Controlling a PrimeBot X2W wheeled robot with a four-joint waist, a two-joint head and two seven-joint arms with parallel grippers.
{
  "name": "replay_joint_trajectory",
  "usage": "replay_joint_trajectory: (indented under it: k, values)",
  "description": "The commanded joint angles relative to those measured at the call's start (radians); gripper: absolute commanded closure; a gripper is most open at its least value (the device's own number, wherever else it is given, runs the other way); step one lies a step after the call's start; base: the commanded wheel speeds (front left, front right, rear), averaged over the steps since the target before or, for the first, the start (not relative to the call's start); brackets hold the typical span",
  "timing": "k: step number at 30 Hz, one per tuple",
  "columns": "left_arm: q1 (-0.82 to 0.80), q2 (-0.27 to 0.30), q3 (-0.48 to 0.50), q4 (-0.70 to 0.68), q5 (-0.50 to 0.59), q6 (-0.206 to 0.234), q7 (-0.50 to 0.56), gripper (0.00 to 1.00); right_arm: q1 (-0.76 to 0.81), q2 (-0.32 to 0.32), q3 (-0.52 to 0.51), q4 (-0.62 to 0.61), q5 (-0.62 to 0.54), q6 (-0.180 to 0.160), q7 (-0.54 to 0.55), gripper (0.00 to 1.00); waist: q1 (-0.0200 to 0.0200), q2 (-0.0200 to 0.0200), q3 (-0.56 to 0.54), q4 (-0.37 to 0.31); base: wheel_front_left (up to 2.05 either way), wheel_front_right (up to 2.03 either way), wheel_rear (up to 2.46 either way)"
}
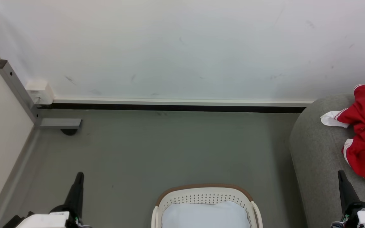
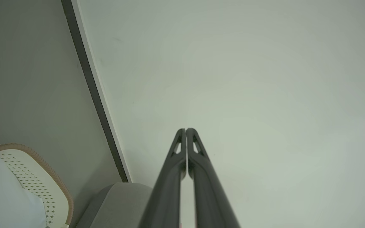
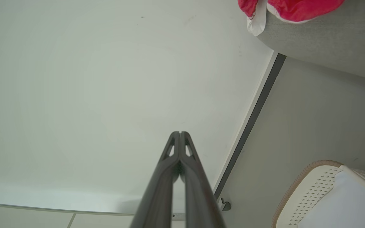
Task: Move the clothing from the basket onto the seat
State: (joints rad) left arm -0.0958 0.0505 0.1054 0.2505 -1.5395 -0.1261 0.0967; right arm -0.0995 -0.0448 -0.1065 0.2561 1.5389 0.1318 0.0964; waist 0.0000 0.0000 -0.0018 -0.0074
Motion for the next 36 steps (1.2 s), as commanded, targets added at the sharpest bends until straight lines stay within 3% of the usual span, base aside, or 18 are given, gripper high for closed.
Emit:
replay_joint_trajectory:
  k: [1, 10, 36]
  values:
    - [-0.011, 0.003, 0.006, -0.004, -0.026, -0.006, 0.007, 1.00, -0.010, -0.009, -0.005, -0.009, 0.021, -0.002, 0.007, 1.00, 0.0000, 0.0000, 0.001, 0.001, 0.00, 0.00, 0.00]
    - [-0.019, 0.000, 0.012, -0.007, -0.081, -0.008, 0.022, 1.00, -0.016, -0.009, -0.011, -0.016, 0.079, -0.002, 0.022, 1.00, 0.0000, 0.0000, 0.005, 0.007, 0.00, 0.00, 0.00]
    - [-0.018, 0.000, 0.011, -0.007, -0.079, -0.007, 0.021, 1.00, -0.015, -0.009, -0.010, -0.015, 0.075, -0.002, 0.021, 1.00, 0.0000, 0.0000, 0.005, 0.007, 0.00, 0.00, 0.00]
